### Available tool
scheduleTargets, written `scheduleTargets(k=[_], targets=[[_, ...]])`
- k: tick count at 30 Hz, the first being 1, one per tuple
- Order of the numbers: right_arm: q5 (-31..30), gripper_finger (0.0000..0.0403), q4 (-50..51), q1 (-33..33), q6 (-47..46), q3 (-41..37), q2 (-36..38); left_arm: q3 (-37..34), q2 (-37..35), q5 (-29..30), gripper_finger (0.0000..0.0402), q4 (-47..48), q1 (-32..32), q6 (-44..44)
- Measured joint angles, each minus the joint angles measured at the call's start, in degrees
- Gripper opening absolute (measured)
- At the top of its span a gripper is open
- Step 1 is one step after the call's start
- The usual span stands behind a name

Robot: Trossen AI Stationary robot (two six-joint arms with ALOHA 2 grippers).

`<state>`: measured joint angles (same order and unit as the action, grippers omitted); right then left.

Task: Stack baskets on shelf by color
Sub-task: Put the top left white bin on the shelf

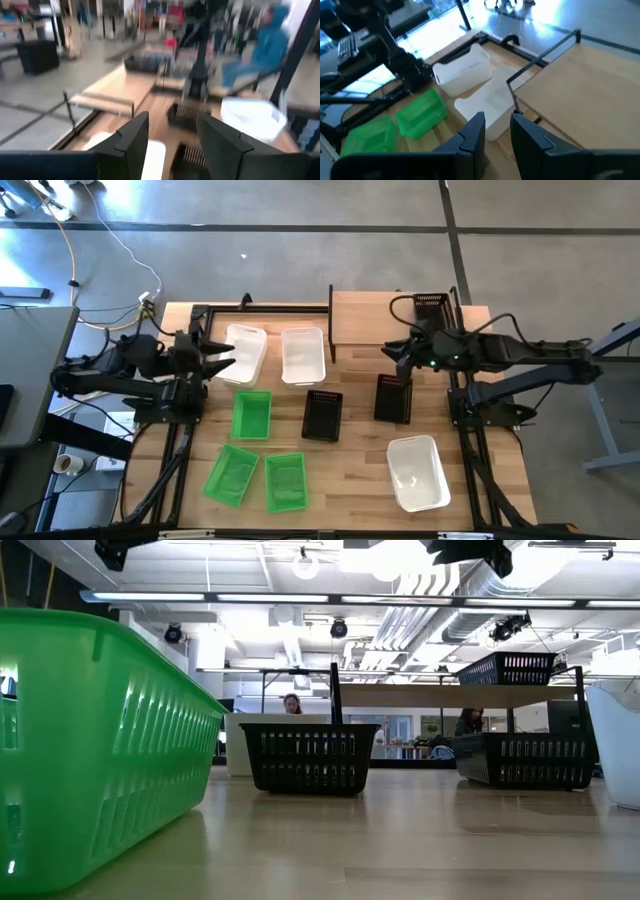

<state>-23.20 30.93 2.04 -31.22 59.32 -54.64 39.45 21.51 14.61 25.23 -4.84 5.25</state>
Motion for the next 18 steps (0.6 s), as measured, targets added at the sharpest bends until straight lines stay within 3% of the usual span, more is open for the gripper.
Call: scheduleTargets(k=[7,18], targets=[[4.4,0.0078,0.0,0.0,-1.8,0.0,-2.3,8.2,8.7,-2.2,0.0156,20.5,0.0,-0.4],[6.2,0.0078,-0.3,0.0,1.6,0.0,-2.2,9.2,18.0,-3.8,0.0156,34.8,0.0,-1.0]])
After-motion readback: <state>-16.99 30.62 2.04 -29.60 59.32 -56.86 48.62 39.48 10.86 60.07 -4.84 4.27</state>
